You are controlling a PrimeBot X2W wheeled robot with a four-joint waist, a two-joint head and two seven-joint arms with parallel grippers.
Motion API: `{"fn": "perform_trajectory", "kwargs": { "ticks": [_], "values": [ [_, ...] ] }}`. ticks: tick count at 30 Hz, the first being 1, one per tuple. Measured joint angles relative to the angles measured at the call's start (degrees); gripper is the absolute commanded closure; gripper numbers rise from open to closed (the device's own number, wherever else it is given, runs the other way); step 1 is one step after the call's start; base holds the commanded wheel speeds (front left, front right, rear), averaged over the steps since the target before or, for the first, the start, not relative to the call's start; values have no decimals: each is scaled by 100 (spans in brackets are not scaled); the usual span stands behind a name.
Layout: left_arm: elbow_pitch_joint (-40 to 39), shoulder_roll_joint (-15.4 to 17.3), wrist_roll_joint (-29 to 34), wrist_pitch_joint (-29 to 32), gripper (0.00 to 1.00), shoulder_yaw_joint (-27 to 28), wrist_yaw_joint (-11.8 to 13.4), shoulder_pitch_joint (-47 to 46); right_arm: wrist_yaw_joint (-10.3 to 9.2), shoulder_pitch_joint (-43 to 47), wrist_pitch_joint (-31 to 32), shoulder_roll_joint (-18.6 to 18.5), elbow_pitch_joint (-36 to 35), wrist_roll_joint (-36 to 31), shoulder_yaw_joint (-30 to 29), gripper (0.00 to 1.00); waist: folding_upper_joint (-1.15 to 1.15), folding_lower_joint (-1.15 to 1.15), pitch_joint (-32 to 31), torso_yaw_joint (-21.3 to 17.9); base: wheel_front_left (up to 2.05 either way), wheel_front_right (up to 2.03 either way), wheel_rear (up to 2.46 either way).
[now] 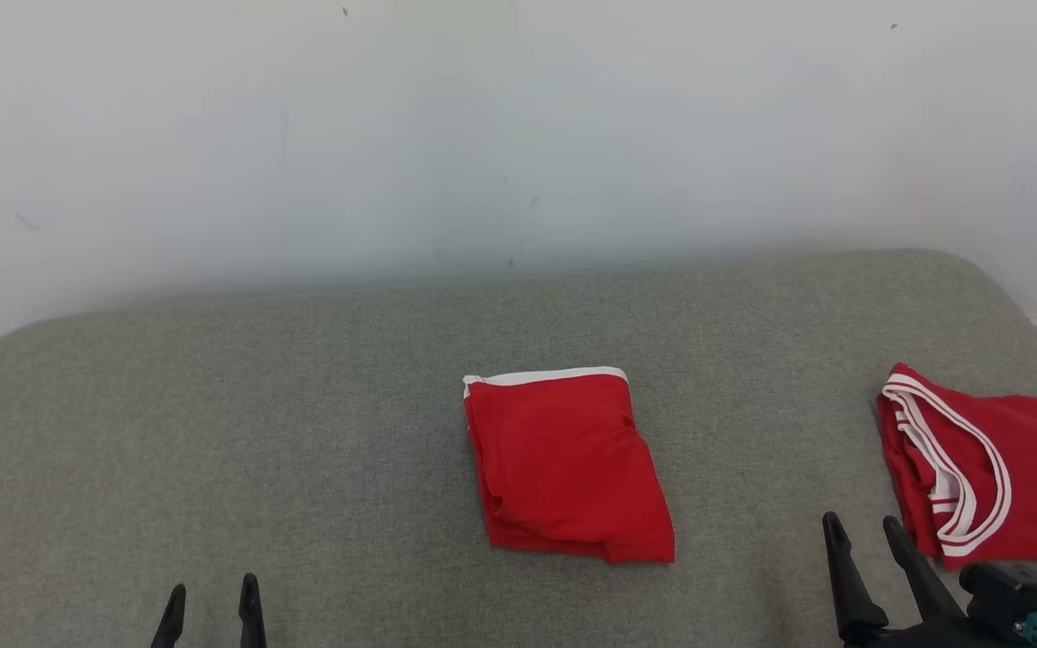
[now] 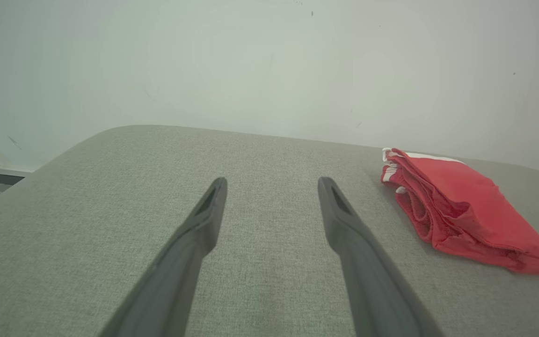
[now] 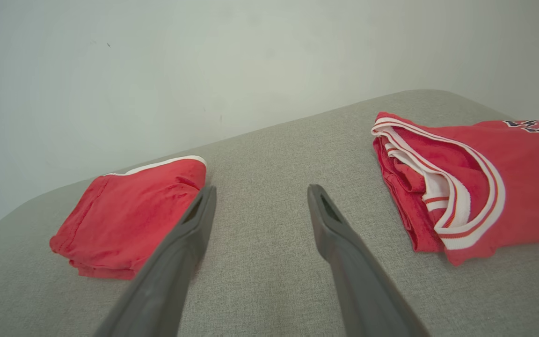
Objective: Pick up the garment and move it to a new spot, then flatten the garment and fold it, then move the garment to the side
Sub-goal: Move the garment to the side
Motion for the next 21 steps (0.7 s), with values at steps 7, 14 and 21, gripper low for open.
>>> {"fn": "perform_trajectory", "kwargs": {
  "ticks": [7, 14, 21],
  "values": [
    [-22, 0, 38, 0, 0, -1, -1, 29, 0, 42, 3, 46, -7, -8, -15, 0, 0, 0, 26, 27, 0, 0, 0],
    [-36, 0, 37, 0, 0, -11, 1, 48, 0, 40, 8, 75, -8, -9, -12, 0, 0, 0, 58, 53, 0, 0, 0],
    [-36, 0, 37, 0, 0, -54, 2, 48, 0, 35, 21, 92, -10, -15, -21, 0, 0, 0, 76, 90, 0, 0, 0]
  ]
}}
